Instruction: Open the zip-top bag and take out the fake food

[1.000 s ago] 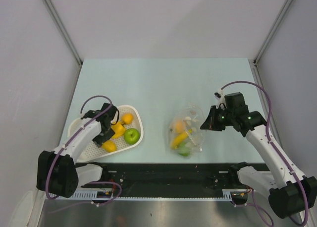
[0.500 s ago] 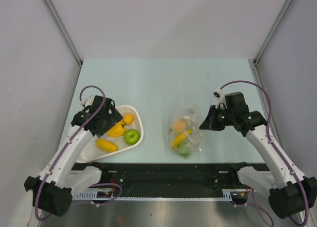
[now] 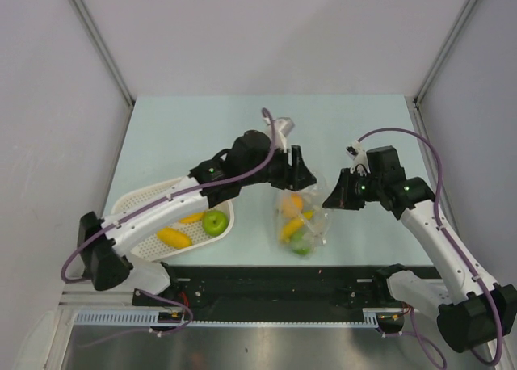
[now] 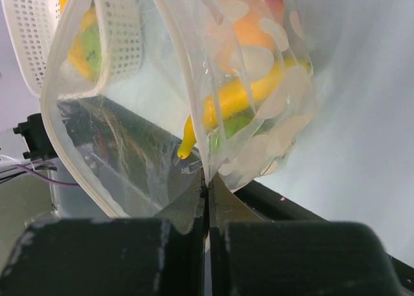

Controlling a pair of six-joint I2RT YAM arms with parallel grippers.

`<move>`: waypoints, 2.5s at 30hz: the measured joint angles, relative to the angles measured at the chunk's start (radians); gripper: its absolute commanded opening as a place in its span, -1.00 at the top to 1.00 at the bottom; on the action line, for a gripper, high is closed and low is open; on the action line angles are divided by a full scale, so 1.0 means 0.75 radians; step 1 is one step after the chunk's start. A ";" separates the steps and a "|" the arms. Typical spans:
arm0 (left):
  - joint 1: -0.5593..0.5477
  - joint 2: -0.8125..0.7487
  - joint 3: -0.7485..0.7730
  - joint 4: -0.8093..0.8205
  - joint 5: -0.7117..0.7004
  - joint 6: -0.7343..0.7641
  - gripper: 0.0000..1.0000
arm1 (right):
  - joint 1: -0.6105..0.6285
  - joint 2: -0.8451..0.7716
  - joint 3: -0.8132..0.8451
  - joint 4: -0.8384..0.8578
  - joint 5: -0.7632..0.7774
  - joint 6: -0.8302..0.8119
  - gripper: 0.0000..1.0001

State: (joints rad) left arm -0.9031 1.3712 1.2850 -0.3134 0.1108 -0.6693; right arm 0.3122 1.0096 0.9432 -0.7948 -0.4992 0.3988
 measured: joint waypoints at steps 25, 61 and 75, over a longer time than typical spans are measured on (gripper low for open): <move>-0.128 0.517 0.233 -0.321 0.057 0.235 0.53 | -0.001 -0.081 0.054 0.019 0.021 0.081 1.00; -0.234 0.821 0.129 -0.357 -0.058 0.377 0.55 | -0.001 -0.082 -0.051 -0.021 0.041 0.058 1.00; -0.234 0.773 0.454 -0.636 0.039 0.376 1.00 | -0.001 -0.109 -0.147 -0.017 0.057 0.010 1.00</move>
State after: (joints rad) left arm -1.0790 1.9511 1.6257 -0.7902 0.1402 -0.3870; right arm 0.3119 0.9279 0.8330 -0.8078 -0.4564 0.4065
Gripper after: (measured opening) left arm 0.440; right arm 0.010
